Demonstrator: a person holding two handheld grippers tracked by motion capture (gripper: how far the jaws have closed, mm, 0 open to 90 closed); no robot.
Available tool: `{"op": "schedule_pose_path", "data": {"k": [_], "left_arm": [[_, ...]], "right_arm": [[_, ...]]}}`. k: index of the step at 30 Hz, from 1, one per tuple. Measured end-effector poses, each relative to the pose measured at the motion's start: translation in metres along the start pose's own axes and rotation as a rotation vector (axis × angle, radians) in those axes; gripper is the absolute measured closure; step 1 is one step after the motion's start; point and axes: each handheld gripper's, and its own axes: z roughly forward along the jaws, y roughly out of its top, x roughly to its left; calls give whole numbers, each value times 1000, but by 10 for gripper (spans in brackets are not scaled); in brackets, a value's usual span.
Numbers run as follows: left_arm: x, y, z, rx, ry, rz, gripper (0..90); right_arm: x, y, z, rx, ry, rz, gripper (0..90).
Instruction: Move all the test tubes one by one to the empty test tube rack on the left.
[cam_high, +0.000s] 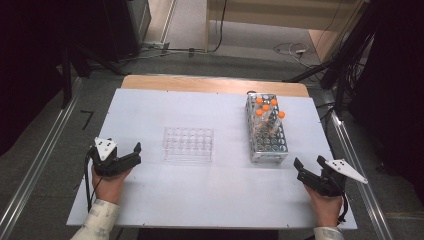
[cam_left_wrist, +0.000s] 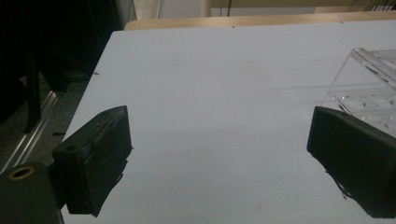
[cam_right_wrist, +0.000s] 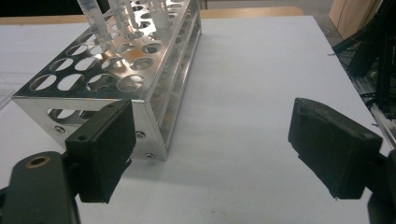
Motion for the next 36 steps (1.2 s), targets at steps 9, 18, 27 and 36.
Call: {"op": "schedule_pose_path", "data": {"k": [9, 18, 27, 36], "left_arm": [[0, 0, 0, -6, 1, -9, 69], [1, 0, -2, -8, 1, -7, 69], [1, 0, -1, -6, 5, -8, 69], [-2, 0, 0, -7, 1, -1, 69]], "right_arm": [[1, 11, 5, -24, 4, -14, 147], [5, 25, 18, -22, 29, -19, 159], [5, 41, 45, -11, 51, -44, 185], [8, 59, 78, -12, 82, -122, 230]]}}
